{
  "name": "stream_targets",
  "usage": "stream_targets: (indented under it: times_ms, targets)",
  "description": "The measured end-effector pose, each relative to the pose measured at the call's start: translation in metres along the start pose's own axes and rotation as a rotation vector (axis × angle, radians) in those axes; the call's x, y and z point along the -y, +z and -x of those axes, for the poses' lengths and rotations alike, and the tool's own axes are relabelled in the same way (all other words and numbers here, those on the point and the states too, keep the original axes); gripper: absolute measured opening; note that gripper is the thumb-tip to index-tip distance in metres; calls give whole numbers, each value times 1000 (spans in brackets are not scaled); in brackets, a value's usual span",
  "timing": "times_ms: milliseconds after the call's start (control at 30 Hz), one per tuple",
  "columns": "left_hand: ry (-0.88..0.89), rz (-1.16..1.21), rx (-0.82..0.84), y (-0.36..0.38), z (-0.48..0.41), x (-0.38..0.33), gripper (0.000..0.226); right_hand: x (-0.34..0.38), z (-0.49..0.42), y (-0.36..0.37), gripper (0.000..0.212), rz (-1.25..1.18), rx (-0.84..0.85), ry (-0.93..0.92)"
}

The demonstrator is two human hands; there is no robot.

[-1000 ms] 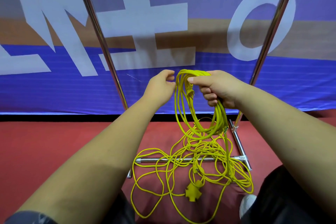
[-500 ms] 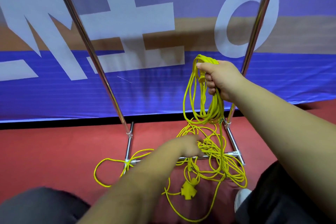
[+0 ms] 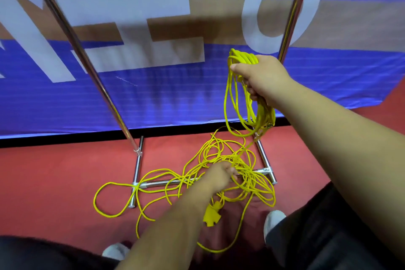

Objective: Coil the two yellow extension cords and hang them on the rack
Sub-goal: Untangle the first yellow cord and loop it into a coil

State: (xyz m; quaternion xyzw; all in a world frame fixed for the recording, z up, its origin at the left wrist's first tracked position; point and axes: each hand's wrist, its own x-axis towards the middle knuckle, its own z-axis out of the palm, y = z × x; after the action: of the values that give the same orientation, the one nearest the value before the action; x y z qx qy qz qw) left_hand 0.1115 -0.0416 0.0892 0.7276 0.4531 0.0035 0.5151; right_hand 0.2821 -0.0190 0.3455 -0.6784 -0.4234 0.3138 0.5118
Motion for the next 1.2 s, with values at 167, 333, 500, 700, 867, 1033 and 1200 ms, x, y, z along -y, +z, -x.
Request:
stream_targets:
  times_ms: [167,333,500,700,867,1033,1200]
  targets:
    - [-31,76,-178,-83,6,-32,28,2,1,-7,30,151,-32,-79]
    - [-13,166,-339,-178,45,-95,33,11,4,1,33,174,-91,-108]
    - [-18,311,-519,-252,91,-153,17,23,12,20,36,88,-109,-135]
    - [-75,710,-425,-301,125,-193,32,38,29,56,39,-45,-85,-158]
    - [33,1054,-375,-313,143,-183,17,42,40,79,32,-107,55,-182]
    - [66,1375,-361,-310,138,-149,10,35,47,97,22,-114,332,-150]
    - [36,1586,-415,-310,122,-116,41,28,50,107,22,-267,549,33]
